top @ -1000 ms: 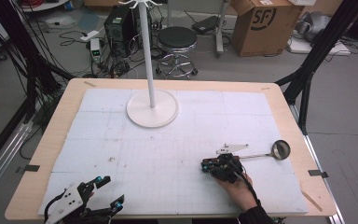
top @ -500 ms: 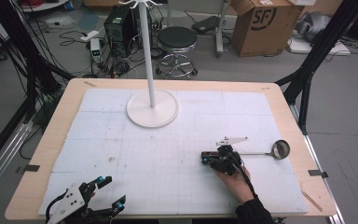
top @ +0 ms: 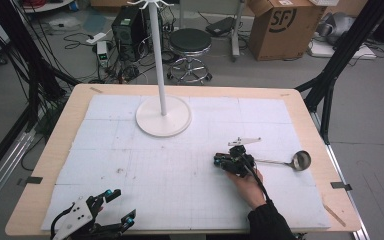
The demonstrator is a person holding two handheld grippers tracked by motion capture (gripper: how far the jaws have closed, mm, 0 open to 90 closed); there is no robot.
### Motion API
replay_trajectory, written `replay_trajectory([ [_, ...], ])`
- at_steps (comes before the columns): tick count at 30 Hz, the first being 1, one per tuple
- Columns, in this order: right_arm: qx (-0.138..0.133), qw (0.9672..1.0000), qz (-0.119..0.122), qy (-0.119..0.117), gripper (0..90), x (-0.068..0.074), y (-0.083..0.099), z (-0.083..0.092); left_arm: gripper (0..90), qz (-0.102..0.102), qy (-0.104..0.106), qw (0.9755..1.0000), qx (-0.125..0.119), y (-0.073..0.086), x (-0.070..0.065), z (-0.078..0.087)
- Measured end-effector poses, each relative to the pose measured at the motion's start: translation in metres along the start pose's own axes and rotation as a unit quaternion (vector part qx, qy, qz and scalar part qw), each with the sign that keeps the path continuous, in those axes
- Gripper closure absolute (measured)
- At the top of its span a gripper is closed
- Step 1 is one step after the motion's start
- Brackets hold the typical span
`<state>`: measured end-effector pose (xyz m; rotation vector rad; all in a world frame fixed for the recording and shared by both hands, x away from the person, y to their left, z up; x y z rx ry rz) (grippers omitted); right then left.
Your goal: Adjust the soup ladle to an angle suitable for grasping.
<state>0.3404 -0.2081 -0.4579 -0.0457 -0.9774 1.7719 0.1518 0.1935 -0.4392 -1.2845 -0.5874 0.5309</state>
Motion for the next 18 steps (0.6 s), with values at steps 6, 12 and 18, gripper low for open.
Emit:
replay_trajectory([
  [6, -0.007, 0.9996, 0.01, -0.025, 67.3, 0.006, 0.005, 0.01, 23.5, -0.003, 0.0, 1.0, 0.0, -0.001, -0.001, 0.0],
  [12, -0.058, 0.9969, 0.028, -0.046, 18.7, 0.015, 0.027, 0.048, 23.6, -0.003, 0.001, 1.0, 0.0, -0.001, 0.0, 0.0],
  [18, -0.106, 0.9915, 0.03, -0.07, 16.3, 0.009, 0.043, 0.085, 23.6, -0.005, 0.002, 1.0, 0.001, -0.001, -0.002, -0.001],
])
Point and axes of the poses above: each handheld gripper's, and its own axes: z roughly backward along the jaws, y roughly out of its underside, x roughly to its left, the point moved 1 cm from there along -z, roughly forward along the jaws, and after that the axes turned 13 degrees about -z, right-handed, at the moved point
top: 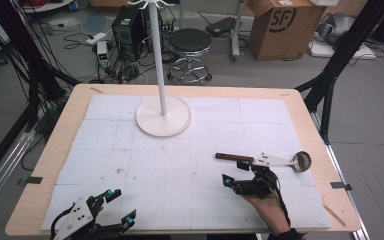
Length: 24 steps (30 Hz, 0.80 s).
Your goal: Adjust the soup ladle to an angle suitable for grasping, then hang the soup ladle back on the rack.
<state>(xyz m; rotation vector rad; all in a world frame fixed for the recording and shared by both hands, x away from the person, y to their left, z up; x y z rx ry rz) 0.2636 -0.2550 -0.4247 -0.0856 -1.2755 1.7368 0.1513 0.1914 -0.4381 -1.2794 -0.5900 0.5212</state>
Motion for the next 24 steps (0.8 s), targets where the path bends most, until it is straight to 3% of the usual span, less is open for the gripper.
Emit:
replay_trajectory([
  [4, -0.041, 0.9988, 0.022, 0.016, 16.3, -0.002, -0.001, 0.025, 23.6, 0.0, 0.001, 1.0, 0.0, -0.001, -0.001, -0.001],
  [5, -0.046, 0.9978, 0.031, 0.035, 16.3, -0.006, -0.005, 0.033, 23.6, -0.001, 0.002, 1.0, 0.0, -0.001, -0.001, -0.002],
  [8, -0.047, 0.9972, 0.032, 0.049, 16.3, -0.01, -0.01, 0.038, 23.6, -0.001, 0.003, 1.0, -0.001, -0.001, -0.001, -0.003],
  [15, -0.03, 0.9961, 0.048, 0.068, 17.6, -0.025, -0.031, 0.039, 23.6, 0.003, 0.008, 0.9999, -0.005, -0.002, -0.001, -0.003],
  [21, -0.006, 0.9975, 0.042, 0.057, 20.9, -0.039, -0.056, 0.037, 23.6, 0.008, 0.013, 0.9998, -0.009, -0.001, 0.0, -0.002],
  [24, 0.027, 0.9985, 0.029, 0.038, 22.6, -0.052, -0.066, 0.03, 23.6, 0.014, 0.016, 0.9997, -0.008, 0.001, 0.003, -0.003],
])
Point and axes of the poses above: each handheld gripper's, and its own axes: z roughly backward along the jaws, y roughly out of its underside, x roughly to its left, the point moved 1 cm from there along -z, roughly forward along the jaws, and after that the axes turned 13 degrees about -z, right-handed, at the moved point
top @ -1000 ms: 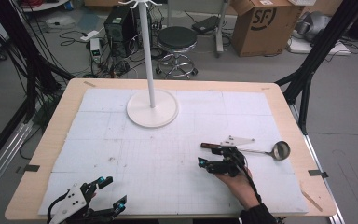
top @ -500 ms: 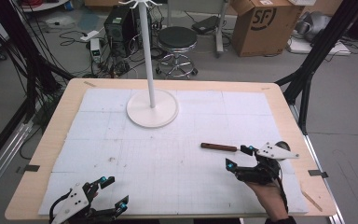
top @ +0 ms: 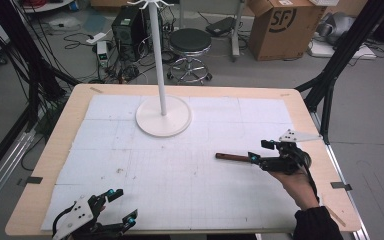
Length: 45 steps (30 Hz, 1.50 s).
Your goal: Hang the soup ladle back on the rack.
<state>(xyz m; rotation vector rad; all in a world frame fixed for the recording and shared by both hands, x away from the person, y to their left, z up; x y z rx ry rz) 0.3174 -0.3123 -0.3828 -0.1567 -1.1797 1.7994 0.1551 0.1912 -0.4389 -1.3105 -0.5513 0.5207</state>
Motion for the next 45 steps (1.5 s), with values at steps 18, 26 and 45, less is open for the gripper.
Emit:
replay_trajectory([
  [18, 0.189, 0.9819, 0.018, 0.006, 32.6, -0.03, 0.006, -0.071, 23.5, 0.012, 0.019, 0.9997, 0.009, 0.004, 0.003, -0.011],
  [26, 0.217, 0.9742, 0.055, 0.031, 44.3, -0.028, 0.005, -0.077, 23.5, 0.019, 0.021, 0.9996, 0.007, 0.005, 0.004, -0.012],
  [45, 0.323, 0.9317, 0.151, 0.071, 61.9, -0.005, -0.01, -0.094, 23.5, 0.023, 0.02, 0.9995, 0.007, 0.005, 0.004, -0.012],
])
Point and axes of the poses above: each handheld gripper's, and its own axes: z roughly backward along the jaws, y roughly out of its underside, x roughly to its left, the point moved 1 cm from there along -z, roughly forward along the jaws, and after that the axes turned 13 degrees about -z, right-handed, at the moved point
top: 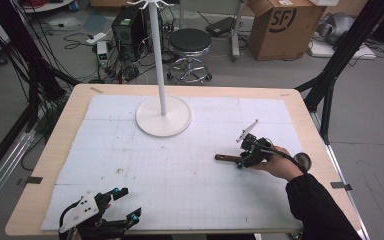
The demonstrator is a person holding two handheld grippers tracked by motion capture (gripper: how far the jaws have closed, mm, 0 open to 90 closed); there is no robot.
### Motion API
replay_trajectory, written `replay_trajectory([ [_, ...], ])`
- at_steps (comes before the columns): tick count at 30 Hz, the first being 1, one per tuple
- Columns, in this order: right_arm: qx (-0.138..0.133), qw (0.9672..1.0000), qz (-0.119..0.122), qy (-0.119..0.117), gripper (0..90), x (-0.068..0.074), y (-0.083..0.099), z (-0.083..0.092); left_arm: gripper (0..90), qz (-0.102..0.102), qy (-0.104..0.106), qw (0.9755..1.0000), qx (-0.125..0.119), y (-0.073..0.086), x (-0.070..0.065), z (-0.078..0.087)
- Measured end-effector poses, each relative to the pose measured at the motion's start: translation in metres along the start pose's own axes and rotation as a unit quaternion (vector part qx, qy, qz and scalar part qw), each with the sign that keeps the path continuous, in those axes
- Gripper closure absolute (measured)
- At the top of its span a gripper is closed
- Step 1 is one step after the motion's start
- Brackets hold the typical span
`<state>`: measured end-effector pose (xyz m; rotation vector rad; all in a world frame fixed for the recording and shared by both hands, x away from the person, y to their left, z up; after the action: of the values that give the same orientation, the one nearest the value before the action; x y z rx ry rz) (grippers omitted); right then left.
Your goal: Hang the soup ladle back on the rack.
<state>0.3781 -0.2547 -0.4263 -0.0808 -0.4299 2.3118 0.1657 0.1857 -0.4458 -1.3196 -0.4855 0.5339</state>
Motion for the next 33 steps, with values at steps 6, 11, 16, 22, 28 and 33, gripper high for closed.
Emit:
replay_trajectory([
  [6, 0.012, 0.9995, -0.015, -0.024, 74.1, -0.003, -0.004, 0.0, 23.6, 0.002, 0.001, 1.0, 0.0, 0.0, 0.0, 0.0],
  [11, 0.013, 0.9978, -0.048, -0.044, 74.4, -0.007, -0.005, 0.0, 23.6, 0.001, -0.002, 1.0, 0.0, 0.0, 0.001, 0.001],
  [16, -0.029, 0.9919, -0.093, -0.081, 74.5, -0.017, -0.006, 0.007, 23.6, 0.0, -0.004, 1.0, -0.002, -0.001, 0.0, 0.002],
  [22, -0.147, 0.9731, -0.097, -0.148, 74.4, -0.018, -0.006, 0.036, 23.8, 0.0, -0.006, 1.0, -0.008, -0.002, 0.0, 0.004],
  [28, -0.249, 0.9487, -0.085, -0.176, 74.4, -0.015, -0.008, 0.052, 24.0, -0.004, -0.009, 0.9999, -0.011, -0.003, -0.001, 0.006],
  [33, -0.32, 0.9245, -0.069, -0.195, 74.4, -0.007, -0.012, 0.066, 24.5, -0.005, -0.015, 0.9997, -0.017, -0.005, 0.0, 0.008],
])
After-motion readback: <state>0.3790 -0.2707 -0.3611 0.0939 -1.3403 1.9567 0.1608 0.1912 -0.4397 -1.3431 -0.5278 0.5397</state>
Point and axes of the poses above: each handheld gripper's, and its own axes: z roughly backward along the jaws, y roughly out of its underside, x roughly to its left, the point moved 1 cm from there along -z, roughly forward along the jaws, and after that the axes turned 13 degrees about -z, right-handed, at the moved point
